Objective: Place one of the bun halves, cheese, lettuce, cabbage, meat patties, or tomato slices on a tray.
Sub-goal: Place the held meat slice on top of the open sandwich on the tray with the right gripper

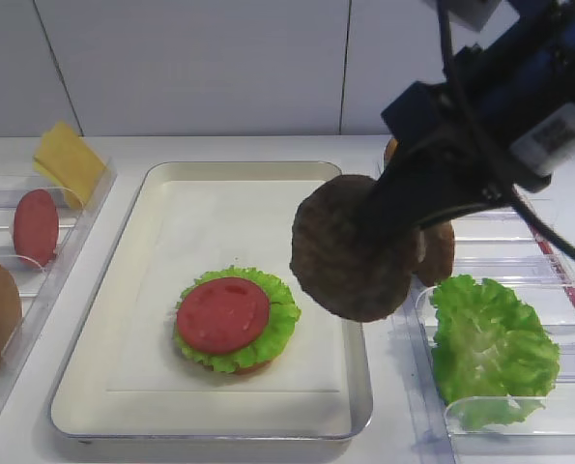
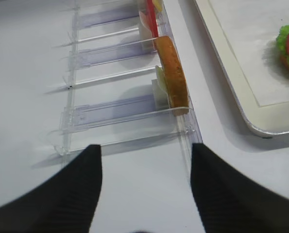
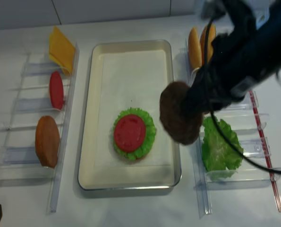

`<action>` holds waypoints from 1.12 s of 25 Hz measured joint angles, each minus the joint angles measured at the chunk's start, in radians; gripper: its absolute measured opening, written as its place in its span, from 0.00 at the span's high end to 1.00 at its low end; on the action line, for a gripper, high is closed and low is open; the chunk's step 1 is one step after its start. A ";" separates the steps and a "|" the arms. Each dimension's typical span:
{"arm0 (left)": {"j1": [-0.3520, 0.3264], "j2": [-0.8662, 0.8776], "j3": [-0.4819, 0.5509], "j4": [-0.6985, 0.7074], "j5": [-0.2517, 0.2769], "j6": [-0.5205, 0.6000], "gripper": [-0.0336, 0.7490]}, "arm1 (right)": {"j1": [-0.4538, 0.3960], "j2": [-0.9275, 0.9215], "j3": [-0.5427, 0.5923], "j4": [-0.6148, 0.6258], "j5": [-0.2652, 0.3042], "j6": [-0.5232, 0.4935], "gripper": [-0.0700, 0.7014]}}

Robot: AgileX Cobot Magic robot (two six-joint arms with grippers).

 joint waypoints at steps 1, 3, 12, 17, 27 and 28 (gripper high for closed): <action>0.000 0.000 0.000 0.000 0.000 0.000 0.45 | 0.000 0.000 0.033 0.036 -0.029 -0.023 0.71; 0.000 0.000 0.000 0.000 0.000 0.000 0.45 | 0.000 0.000 0.086 0.102 -0.095 -0.074 0.71; 0.000 0.000 0.000 0.000 0.000 0.000 0.45 | 0.000 0.027 0.155 0.322 -0.199 -0.221 0.71; 0.000 0.000 0.000 0.000 0.000 0.000 0.45 | 0.000 0.127 0.155 0.450 -0.197 -0.303 0.71; 0.000 0.000 0.000 0.000 0.000 0.000 0.45 | 0.000 0.376 0.155 0.754 -0.067 -0.478 0.71; 0.000 0.000 0.000 0.000 0.000 0.000 0.45 | 0.000 0.396 0.155 0.775 -0.058 -0.486 0.71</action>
